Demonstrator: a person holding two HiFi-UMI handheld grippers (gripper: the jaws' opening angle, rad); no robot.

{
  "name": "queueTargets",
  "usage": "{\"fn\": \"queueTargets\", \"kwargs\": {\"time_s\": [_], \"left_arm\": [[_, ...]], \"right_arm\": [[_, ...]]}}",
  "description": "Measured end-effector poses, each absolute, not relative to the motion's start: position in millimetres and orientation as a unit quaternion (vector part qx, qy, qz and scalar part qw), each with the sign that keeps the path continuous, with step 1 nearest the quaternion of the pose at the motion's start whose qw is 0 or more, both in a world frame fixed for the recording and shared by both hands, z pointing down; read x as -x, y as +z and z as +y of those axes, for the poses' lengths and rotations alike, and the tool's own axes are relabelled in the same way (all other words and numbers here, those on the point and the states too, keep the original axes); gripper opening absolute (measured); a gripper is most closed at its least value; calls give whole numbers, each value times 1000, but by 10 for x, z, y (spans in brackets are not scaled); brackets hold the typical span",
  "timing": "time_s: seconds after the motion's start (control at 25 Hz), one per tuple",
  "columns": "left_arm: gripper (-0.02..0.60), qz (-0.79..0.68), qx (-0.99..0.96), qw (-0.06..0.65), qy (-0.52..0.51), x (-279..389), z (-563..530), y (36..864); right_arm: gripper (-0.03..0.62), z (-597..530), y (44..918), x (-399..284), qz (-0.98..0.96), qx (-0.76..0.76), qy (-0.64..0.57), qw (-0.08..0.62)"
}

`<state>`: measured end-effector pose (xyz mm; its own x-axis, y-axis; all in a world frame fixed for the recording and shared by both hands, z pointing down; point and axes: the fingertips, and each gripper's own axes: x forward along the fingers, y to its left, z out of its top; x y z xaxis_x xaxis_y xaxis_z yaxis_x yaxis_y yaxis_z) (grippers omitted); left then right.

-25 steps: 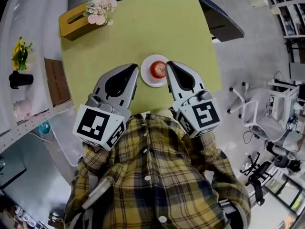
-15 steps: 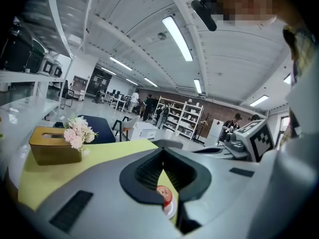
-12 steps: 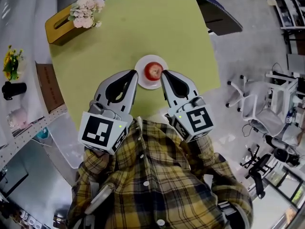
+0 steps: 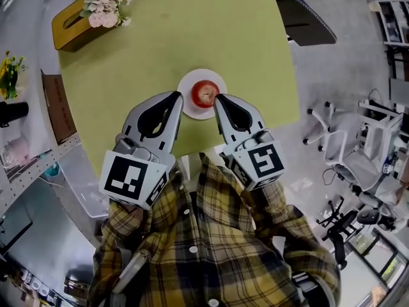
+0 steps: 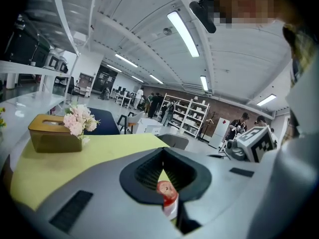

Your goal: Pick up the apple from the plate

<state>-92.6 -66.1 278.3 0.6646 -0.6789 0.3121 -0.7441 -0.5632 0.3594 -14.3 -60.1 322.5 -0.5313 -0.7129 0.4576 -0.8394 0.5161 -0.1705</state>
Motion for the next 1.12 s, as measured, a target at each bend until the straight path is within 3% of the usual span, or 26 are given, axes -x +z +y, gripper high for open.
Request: {"fn": "queueTargets", "kwargs": {"time_s": [0.28, 0.36, 0.52, 0.72, 1.12], "left_arm": [[8, -403, -876, 253, 79, 891, -652, 2961], [8, -401, -875, 259, 82, 874, -653, 3019], [8, -397, -873, 272, 82, 852, -642, 3112], [8, -395, -870, 284, 84, 833, -616, 3198], [8, -402, -863, 293, 90, 933, -608, 3331]], "right_arm": [[5, -587, 3464, 168, -862, -427, 212, 171], [71, -584, 3565, 157, -861, -420, 224, 176], [143, -584, 3706, 181, -861, -407, 235, 196], [270, -597, 3776, 225, -871, -393, 236, 177], [373, -625, 3929, 233, -871, -395, 222, 189]]}}
